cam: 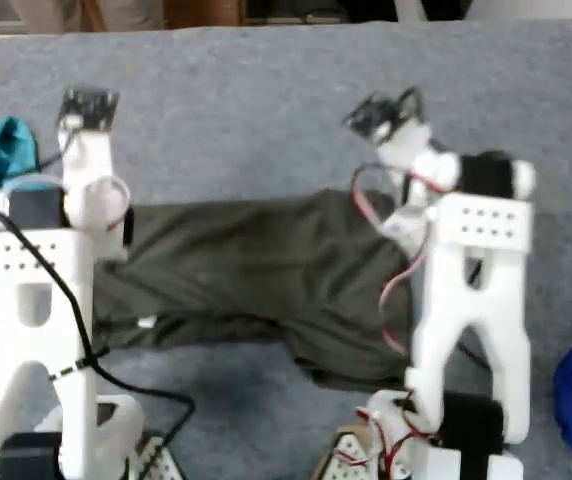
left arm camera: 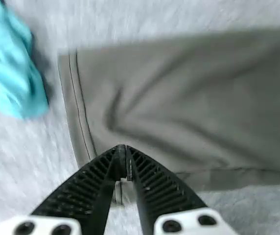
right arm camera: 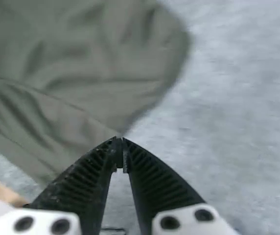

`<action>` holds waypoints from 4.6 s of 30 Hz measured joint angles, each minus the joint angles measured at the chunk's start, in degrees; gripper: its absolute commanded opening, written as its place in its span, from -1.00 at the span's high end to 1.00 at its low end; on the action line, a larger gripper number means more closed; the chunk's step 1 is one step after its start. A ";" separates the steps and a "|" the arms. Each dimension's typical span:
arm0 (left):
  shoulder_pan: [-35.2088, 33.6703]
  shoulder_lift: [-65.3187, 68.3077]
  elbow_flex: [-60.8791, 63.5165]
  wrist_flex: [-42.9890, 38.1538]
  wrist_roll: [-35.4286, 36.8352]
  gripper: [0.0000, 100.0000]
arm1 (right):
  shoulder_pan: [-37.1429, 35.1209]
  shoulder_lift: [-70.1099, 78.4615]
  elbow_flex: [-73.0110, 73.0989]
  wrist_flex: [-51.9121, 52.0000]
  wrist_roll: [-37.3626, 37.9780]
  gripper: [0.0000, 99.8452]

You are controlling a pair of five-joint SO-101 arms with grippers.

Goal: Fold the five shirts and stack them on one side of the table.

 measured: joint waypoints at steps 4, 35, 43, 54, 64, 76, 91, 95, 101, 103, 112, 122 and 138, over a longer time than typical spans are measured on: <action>-2.37 -0.88 6.95 -0.09 0.00 0.96 | -2.11 -3.16 6.59 -0.79 2.73 0.99; -16.35 -43.43 22.95 6.33 -5.01 0.95 | -6.15 -37.19 45.19 3.87 49.76 0.54; -16.35 -43.78 22.95 6.15 -5.01 0.95 | -6.15 -30.42 51.16 -4.66 50.11 0.59; -16.35 -43.78 23.12 6.15 -5.01 0.95 | -6.15 -30.15 58.73 -14.42 50.02 0.68; -16.35 -43.78 23.12 6.15 -5.01 0.95 | -7.12 -30.24 61.98 -18.81 50.11 0.68; -16.35 -43.78 23.12 6.15 -5.01 0.95 | -7.30 -30.24 62.42 -21.19 45.36 0.98; -16.35 -43.96 23.12 6.15 -8.26 0.95 | -4.04 -29.19 50.81 -20.75 43.52 0.99; -16.35 -43.96 23.12 6.15 -8.26 0.95 | -3.96 -28.84 42.90 -19.60 43.52 0.99; -16.35 -43.96 23.12 6.15 -8.26 0.95 | -7.74 -28.75 36.66 -18.37 43.52 0.99; -16.35 -43.96 23.12 6.15 -8.26 0.95 | -9.76 -27.78 35.78 -18.46 43.52 0.99; -16.35 -43.96 23.12 6.15 -8.26 0.95 | -11.08 -9.41 23.38 -21.19 43.52 0.99; -16.35 -43.96 23.12 6.15 -8.26 0.95 | -10.11 11.87 5.80 -20.75 43.52 0.99; -16.35 -43.96 23.21 6.15 -8.26 0.95 | -9.32 11.78 3.78 -13.54 39.30 0.12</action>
